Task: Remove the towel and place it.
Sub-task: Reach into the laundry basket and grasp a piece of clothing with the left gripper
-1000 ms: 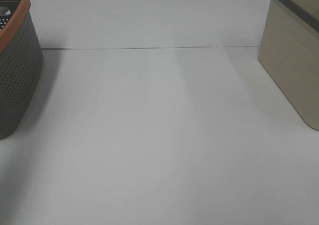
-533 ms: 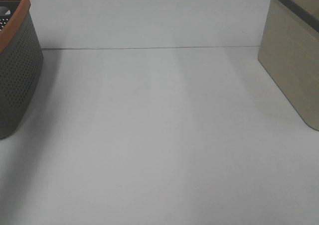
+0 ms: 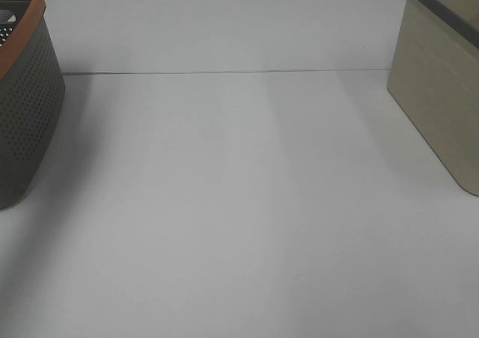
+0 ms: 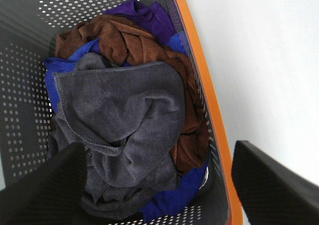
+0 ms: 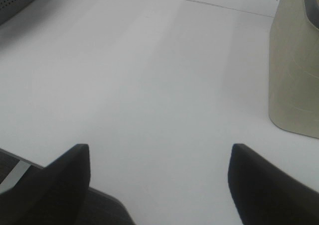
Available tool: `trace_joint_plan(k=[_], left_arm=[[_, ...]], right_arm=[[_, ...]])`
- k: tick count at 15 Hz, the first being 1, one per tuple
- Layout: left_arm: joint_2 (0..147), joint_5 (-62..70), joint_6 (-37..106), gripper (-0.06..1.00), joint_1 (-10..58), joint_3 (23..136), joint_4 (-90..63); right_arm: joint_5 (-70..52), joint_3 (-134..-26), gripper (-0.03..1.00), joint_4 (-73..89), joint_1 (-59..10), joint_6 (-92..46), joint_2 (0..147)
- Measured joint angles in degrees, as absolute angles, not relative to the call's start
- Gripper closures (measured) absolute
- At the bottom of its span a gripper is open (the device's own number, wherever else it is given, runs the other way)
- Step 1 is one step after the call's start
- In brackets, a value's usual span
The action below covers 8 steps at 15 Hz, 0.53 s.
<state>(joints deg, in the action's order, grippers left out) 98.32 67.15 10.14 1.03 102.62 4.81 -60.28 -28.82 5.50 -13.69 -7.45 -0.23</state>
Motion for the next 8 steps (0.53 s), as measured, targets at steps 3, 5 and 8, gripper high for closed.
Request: trace_joint_plan(k=[3,5,8], left_arm=[[103.88,67.61,11.92,0.2,-0.11,106.46,4.3],[106.57,67.27,14.15,0.2,-4.47,107.43,2.58],[108.63,65.66,19.31,0.2,-11.12,107.43,-2.52]], right_arm=[[-60.28,-28.82,0.22,5.5,-13.69,-7.33,-0.23],[-60.28,-28.82,0.22,4.47,-13.69,-5.9,-0.23],[-60.28,-28.82,0.22,4.18,-13.69,-5.04,-0.23]])
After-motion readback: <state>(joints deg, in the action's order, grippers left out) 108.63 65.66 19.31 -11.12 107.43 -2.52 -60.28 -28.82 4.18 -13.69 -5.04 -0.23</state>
